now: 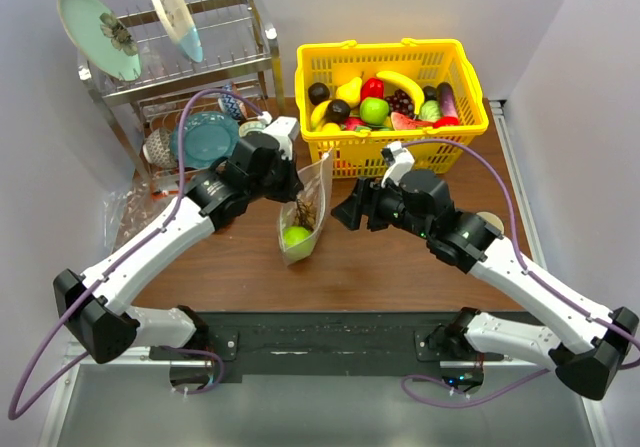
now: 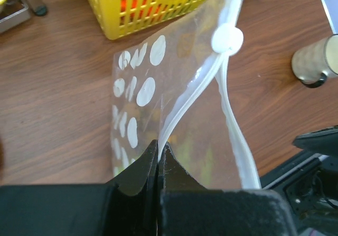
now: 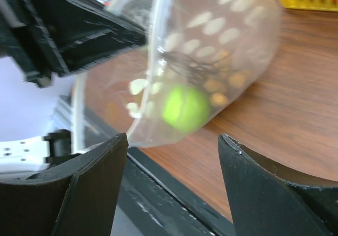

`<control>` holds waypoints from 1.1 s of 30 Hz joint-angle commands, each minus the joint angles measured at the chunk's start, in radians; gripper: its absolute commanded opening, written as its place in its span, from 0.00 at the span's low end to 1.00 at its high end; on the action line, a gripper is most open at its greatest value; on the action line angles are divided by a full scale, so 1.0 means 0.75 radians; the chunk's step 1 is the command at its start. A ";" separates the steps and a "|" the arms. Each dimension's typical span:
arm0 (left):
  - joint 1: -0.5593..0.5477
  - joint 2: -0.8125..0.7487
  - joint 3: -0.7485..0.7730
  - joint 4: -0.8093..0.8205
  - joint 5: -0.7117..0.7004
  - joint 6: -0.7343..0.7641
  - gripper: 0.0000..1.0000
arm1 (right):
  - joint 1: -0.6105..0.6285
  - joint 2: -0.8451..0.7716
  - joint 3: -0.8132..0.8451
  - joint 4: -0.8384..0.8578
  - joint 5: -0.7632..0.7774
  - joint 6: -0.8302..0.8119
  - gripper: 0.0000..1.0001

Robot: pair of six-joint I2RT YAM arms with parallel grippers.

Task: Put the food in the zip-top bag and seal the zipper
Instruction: Place the fake fruit in the zipper food storage bag, then pick up the fake fruit from the bin.

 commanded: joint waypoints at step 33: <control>0.008 -0.208 -0.062 -0.032 -0.824 0.375 0.00 | -0.311 0.508 0.875 -0.311 0.075 -0.347 0.61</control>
